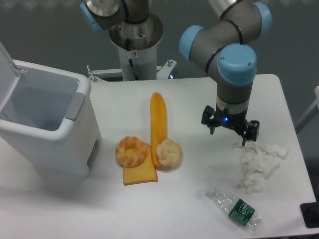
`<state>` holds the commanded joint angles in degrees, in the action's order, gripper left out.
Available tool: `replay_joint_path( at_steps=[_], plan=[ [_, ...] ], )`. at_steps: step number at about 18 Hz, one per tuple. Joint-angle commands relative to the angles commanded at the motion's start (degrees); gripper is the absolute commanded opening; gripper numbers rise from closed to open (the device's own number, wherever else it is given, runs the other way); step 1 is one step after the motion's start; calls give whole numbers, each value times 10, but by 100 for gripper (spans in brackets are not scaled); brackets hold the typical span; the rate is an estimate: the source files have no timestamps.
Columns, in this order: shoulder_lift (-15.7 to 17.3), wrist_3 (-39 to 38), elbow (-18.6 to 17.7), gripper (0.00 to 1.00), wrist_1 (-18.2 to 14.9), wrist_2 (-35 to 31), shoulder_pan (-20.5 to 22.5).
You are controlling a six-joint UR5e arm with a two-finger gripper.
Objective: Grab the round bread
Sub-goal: 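Move the open gripper over the pale round bun and lower it, then close the gripper around the pale round bun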
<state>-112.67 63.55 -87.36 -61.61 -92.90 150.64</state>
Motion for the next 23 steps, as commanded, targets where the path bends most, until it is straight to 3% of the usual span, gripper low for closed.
replay_joint_path(
  at_steps=[4, 9, 16, 23],
  plan=[
    [-4, -1, -7, 100, 4, 0, -6],
    [1, -22, -70, 100, 9, 4, -19],
    [6, -66, -120, 100, 9, 15, -82],
    [-8, -95, -129, 100, 9, 14, -123]
  ],
)
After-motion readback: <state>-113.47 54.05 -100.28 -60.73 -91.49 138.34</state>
